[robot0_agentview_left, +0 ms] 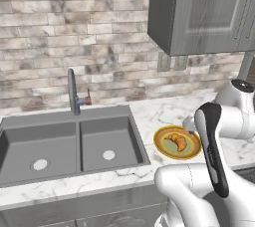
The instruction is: Pick the croissant and place it on the pan. Then turn on the stove to warm the croissant.
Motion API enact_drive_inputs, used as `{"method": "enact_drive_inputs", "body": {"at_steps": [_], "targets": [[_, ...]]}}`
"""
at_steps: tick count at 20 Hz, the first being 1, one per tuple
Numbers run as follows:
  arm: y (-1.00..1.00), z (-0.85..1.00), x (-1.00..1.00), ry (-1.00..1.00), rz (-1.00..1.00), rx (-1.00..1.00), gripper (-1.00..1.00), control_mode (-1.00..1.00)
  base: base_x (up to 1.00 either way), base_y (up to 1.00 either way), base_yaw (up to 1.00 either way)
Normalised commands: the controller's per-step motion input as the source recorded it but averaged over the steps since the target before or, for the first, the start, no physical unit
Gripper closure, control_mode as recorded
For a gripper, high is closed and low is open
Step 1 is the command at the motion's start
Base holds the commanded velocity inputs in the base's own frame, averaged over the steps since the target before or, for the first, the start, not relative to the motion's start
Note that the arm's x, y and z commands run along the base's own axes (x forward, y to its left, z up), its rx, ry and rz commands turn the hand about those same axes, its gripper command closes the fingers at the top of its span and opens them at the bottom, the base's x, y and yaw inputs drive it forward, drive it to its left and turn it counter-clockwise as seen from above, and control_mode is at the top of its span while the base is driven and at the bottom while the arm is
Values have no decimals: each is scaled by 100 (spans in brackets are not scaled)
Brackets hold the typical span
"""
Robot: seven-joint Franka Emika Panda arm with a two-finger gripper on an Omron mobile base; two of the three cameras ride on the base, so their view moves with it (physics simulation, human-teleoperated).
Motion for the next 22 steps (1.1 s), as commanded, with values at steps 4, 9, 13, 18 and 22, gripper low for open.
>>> {"method": "enact_drive_inputs", "body": {"at_steps": [4, 9, 13, 18, 22], "targets": [[-4, -25, 21, 2, 0, -1, -100, -100, 0, 0, 0], [0, -29, 18, 2, 0, -1, -100, -100, 0, 0, 0], [0, -25, 16, 0, 0, 0, -100, -100, 0, 0, 0], [0, -11, 13, 0, 0, 0, -100, -100, 0, 0, 0], [0, -8, 15, 0, 0, 0, -100, -100, 0, 0, 0]]}}
